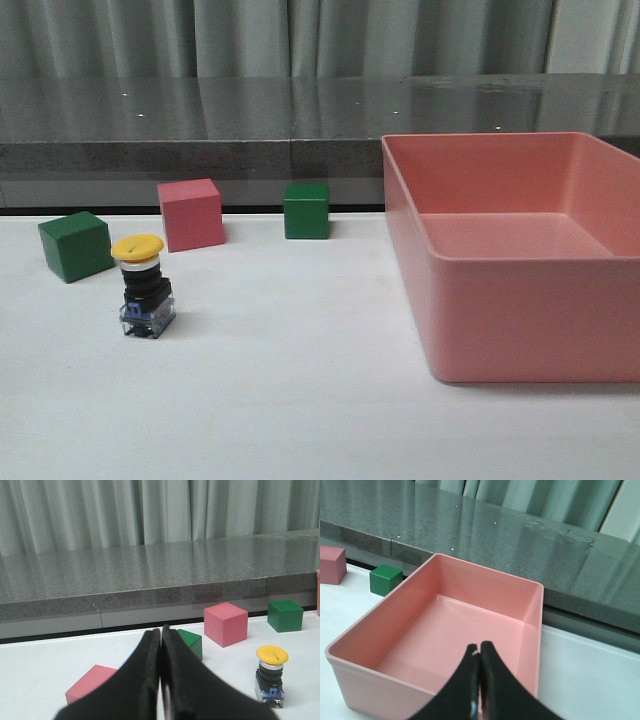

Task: Place and stand button with both arms

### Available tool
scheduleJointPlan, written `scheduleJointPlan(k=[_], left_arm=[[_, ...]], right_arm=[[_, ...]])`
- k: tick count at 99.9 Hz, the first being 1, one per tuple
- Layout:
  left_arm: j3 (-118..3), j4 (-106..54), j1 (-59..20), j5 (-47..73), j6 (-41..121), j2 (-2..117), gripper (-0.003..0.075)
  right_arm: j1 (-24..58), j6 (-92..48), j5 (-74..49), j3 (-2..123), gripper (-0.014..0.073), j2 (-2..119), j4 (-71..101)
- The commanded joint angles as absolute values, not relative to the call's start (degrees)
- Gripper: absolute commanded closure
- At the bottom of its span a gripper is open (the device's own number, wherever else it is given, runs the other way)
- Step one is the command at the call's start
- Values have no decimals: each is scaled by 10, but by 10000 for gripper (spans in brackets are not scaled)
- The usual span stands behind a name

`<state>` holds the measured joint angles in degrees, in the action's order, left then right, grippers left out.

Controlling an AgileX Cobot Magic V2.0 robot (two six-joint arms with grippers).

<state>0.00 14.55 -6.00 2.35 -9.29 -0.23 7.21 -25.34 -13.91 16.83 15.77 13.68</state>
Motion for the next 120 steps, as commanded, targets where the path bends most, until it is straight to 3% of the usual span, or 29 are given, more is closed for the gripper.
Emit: scheduleJointPlan(k=[1, 71, 94, 120], left_arm=[[26, 147, -59, -22, -100, -19, 740], [26, 147, -59, -22, -100, -19, 740], [26, 147, -59, -22, -100, -19, 740], [26, 147, -59, -22, -100, -19, 740]], right_arm=[[68, -252, -95, 182, 655, 162, 141], [68, -247, -89, 175, 655, 161, 121], [68, -41, 7, 95, 655, 103, 9], [68, -10, 23, -6, 655, -13, 10]])
